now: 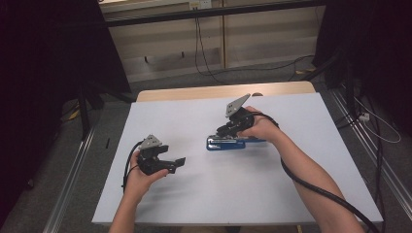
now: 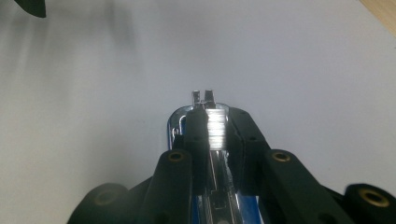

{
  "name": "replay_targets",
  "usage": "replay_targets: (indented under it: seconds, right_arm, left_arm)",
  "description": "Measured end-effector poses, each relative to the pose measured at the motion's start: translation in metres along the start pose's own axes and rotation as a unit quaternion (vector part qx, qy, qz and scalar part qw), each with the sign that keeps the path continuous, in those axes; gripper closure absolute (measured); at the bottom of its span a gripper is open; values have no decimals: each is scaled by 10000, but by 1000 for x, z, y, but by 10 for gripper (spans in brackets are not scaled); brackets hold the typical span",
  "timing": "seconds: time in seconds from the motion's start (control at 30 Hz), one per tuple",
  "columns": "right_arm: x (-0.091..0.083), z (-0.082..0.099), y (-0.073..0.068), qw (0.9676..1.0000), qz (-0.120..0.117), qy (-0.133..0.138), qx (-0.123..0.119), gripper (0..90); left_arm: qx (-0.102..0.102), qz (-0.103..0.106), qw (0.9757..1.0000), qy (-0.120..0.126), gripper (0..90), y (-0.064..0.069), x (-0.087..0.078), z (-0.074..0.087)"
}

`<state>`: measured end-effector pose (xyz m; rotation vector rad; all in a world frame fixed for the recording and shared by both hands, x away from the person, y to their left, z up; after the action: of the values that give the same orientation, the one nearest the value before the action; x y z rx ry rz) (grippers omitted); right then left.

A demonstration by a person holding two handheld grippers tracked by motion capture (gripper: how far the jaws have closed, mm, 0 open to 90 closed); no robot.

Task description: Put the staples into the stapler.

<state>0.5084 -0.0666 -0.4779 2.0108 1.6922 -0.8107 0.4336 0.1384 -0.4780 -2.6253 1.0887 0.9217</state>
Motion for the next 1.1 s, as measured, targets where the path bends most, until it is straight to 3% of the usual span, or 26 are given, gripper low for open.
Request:
replay_targets:
  seconds: [1.1]
  right_arm:
    - [13, -5, 0, 9997, -102, -128, -180, 795]
  left_arm:
    - [-23, 2, 10000, 12, 107, -1, 0, 0]
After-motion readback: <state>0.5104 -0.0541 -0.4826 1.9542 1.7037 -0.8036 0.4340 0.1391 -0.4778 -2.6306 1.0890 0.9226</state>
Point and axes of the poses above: each handheld gripper's, and its own axes: x roughly forward along the jaws, z roughly out of its underside, y roughly to its right, the point moved 9 cm from there along x, roughly forward along the jaws, and after that the axes turned 5 degrees about -z, right-handed, at the moved point
